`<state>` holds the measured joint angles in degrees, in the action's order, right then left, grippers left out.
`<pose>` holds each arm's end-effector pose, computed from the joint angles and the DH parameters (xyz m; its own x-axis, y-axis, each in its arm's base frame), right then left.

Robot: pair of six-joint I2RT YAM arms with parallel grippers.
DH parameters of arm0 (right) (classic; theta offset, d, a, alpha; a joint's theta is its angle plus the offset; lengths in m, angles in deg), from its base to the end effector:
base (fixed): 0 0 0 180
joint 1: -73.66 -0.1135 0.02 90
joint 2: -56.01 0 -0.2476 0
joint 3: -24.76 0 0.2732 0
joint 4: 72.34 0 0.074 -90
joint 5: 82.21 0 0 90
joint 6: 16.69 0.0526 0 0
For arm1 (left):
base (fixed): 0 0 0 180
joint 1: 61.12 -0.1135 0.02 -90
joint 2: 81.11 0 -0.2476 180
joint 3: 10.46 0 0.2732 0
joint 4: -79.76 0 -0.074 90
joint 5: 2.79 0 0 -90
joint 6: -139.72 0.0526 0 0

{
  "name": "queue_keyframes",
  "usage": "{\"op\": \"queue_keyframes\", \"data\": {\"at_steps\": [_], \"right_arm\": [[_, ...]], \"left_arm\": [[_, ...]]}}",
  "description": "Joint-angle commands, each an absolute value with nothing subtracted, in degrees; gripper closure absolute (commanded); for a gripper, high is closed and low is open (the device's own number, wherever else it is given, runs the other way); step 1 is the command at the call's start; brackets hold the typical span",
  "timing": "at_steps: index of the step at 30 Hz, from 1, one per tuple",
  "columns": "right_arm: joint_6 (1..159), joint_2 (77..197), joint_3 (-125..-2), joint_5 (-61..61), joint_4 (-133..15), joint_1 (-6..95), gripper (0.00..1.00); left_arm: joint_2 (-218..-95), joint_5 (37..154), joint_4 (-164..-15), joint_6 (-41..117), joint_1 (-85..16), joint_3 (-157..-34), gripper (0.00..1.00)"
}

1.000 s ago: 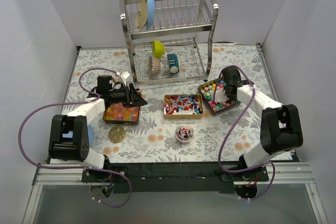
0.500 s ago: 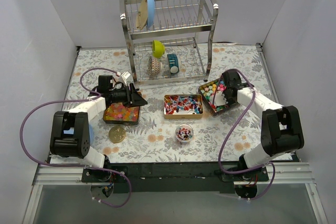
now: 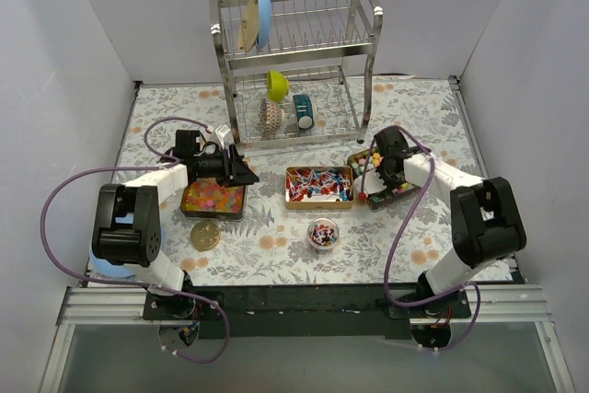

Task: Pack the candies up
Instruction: Scoop the fake candies from the storage box.

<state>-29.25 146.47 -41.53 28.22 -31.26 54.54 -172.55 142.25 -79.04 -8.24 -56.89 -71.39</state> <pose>0.3111 0.0884 0.1373 0.3514 -0.8463 0.4005 -0.8008 -0.4933 -0.3397 0.3221 -0.0670 0.1406 -0.8804 -0.4219 0.2165 -0.3724 0.3324 -0.8665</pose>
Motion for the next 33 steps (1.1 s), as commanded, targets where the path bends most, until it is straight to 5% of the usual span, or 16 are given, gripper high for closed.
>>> {"op": "queue_keyframes", "data": {"at_steps": [1, 7, 17, 33], "right_arm": [[-46.5, 154.2, -50.3, 19.4, -6.5, 52.2, 0.99], [-29.9, 159.6, -59.6, 6.1, 1.4, 53.9, 0.99], [-18.0, 148.9, -50.4, -7.9, -4.8, 54.8, 0.99], [-6.4, 145.6, -50.9, -15.1, -9.7, 61.2, 0.99]], "left_arm": [[-173.7, 142.5, -77.4, -6.5, -57.3, -74.7, 0.63], [-175.8, 142.8, -76.1, -6.0, -57.3, -76.7, 0.63], [-179.5, 143.8, -74.4, -6.3, -57.2, -81.6, 0.63], [-178.6, 143.4, -69.4, -1.9, -57.0, -84.0, 0.59]]}}
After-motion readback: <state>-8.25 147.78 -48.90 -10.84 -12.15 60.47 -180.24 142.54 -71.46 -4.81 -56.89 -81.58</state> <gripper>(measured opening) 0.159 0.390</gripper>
